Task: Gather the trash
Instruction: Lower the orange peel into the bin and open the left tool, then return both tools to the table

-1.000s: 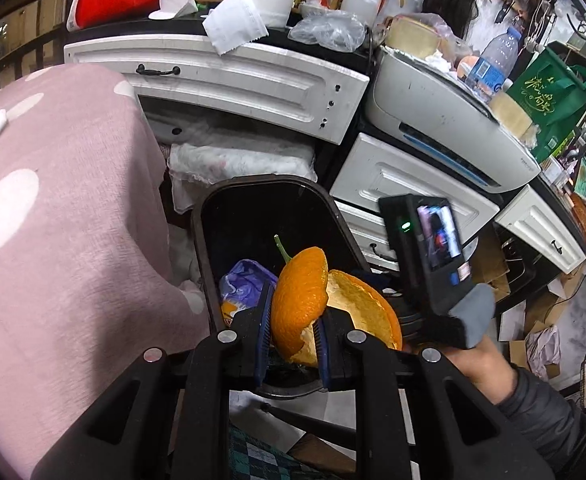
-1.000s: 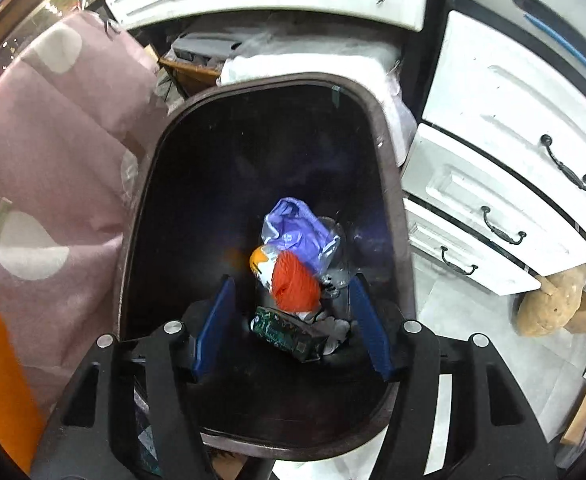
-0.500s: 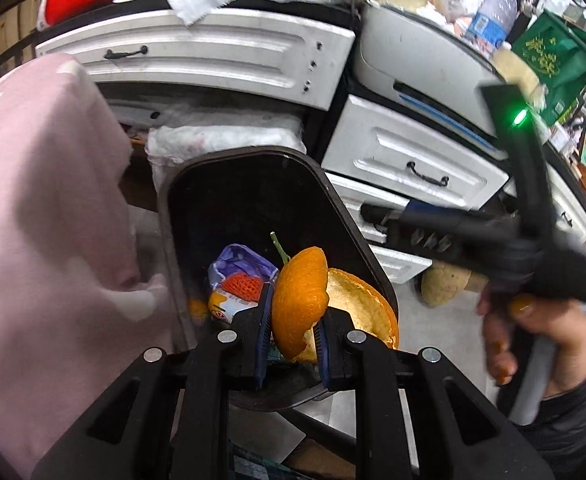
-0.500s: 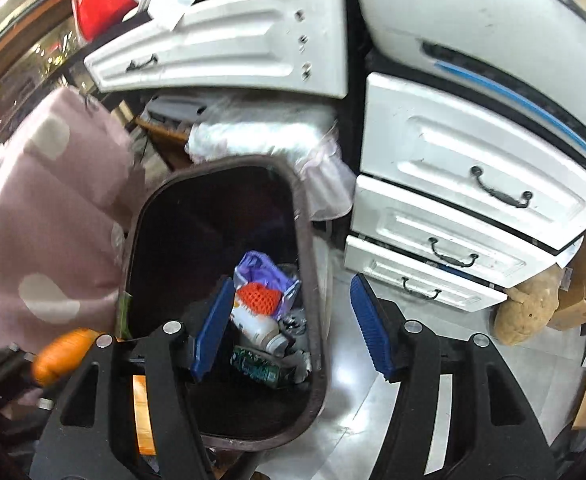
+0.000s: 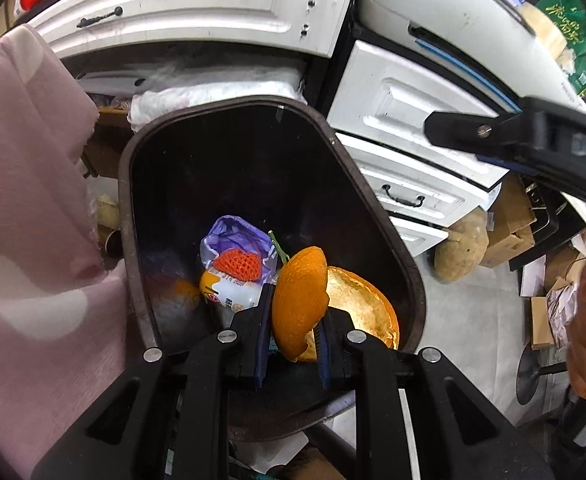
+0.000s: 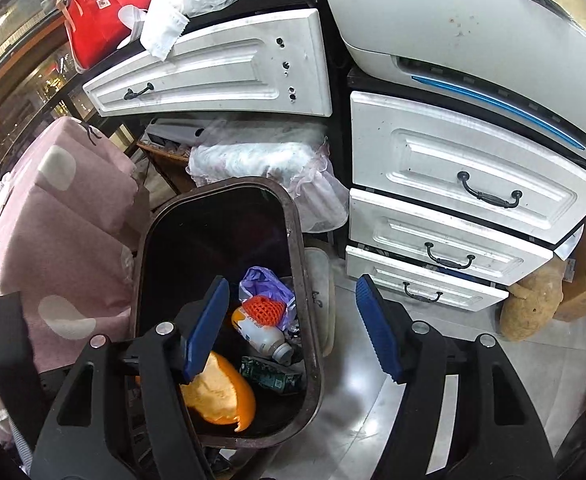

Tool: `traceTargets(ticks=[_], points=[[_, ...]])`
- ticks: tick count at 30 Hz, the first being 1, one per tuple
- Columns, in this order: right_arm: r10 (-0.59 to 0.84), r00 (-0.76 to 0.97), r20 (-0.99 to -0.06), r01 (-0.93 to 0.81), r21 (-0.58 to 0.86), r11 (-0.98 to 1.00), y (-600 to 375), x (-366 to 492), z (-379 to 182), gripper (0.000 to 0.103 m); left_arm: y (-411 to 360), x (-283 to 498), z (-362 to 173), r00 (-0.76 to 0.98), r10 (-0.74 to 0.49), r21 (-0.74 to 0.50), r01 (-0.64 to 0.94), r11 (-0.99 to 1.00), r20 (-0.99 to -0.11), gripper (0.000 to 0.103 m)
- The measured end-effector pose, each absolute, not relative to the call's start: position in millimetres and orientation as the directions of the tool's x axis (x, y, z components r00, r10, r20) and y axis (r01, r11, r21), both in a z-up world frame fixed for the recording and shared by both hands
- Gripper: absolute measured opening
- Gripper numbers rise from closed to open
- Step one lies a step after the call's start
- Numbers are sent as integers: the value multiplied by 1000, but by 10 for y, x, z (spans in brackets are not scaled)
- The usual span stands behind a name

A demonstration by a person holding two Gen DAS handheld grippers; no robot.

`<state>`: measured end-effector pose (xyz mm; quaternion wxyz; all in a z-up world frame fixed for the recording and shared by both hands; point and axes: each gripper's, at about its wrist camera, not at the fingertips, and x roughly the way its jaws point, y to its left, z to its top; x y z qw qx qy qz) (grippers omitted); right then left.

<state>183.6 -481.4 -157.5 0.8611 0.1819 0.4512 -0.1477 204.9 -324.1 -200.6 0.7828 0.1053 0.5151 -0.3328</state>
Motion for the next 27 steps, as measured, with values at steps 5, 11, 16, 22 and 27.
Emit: traceTargets(ticks=[5,11,16,22,27], points=[[-86,550,-831,417,184,890,-4815,1836,-1579,66,-3253,2131,-2147,184,-404,-219,608,763,-896,44],[-97,562,-821,430,190,883,-4840,1809,-1548,72,-3267,2072,-2068,208,-409,-198,630,751,-889,79],[-116,579,-807,439,189,878,-4889,1771,-1488,76,-3282,1903,-1883,217,-440,-190,677,711,-871,88],[-145,604,-783,430,167,887,-4877,1735,-1376,81,-3155,1600,-1441,276,-515,-175,726,665,-812,97],[-130,635,-761,386,167,907,-4719,1776,-1201,81,-2926,1413,-991,321,-576,-166,753,636,-752,97]])
